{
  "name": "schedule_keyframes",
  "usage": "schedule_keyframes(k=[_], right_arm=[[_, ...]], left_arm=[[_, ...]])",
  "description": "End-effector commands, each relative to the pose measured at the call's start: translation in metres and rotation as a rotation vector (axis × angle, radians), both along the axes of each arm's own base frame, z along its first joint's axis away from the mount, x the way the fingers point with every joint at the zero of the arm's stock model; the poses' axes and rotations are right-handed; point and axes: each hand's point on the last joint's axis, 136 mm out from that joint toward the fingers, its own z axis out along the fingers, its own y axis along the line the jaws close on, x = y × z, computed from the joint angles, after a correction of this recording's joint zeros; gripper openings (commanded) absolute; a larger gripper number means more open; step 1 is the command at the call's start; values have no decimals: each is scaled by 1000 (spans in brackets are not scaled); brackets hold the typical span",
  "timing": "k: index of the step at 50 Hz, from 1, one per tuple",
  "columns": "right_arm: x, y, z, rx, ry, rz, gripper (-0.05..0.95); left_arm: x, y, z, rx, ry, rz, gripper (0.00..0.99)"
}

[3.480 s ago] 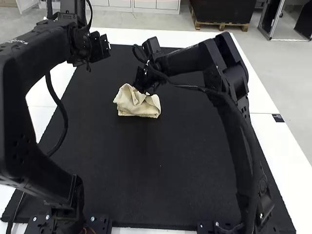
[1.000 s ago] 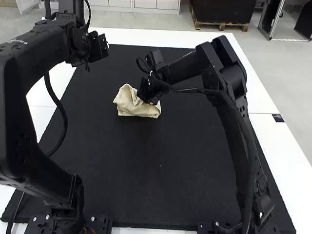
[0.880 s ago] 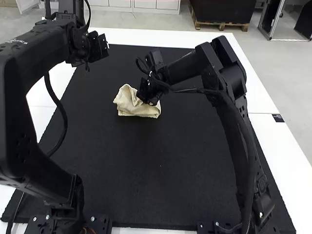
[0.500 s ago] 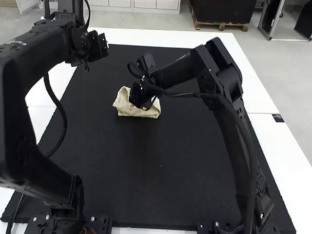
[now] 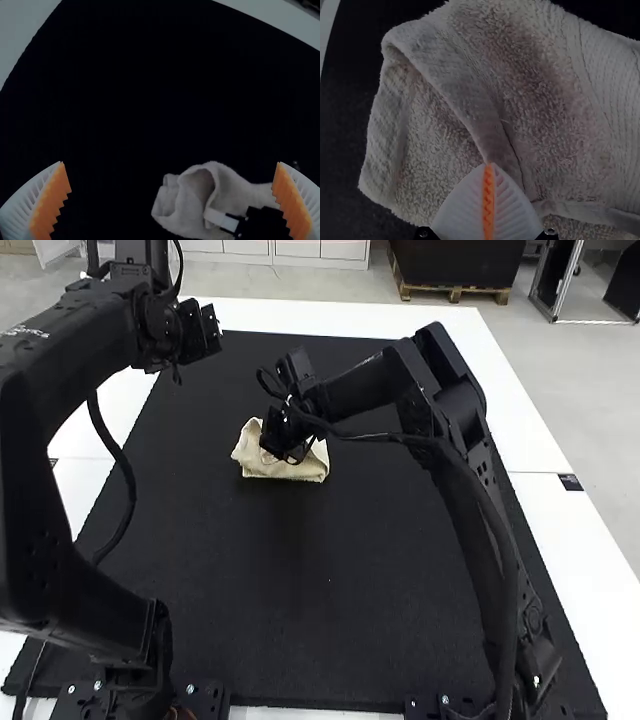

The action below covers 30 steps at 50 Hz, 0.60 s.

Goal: Fold the towel.

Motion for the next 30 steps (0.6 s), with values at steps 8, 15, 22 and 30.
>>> schedule_keyframes(k=[8,15,22,30], right_arm=[[5,17,22,48,-35,20,-16],[8,19,30,58,-45,20,-16],[15,18,46,76,-66,11,-16],[25,9,60,84,-81,-9,-16]], left_arm=[[-4,3,1,-11,-9,6,949],[-4,3,1,-11,-9,6,949],[-4,3,1,-11,-9,6,949],[-4,3,2,-11,-11,6,949]])
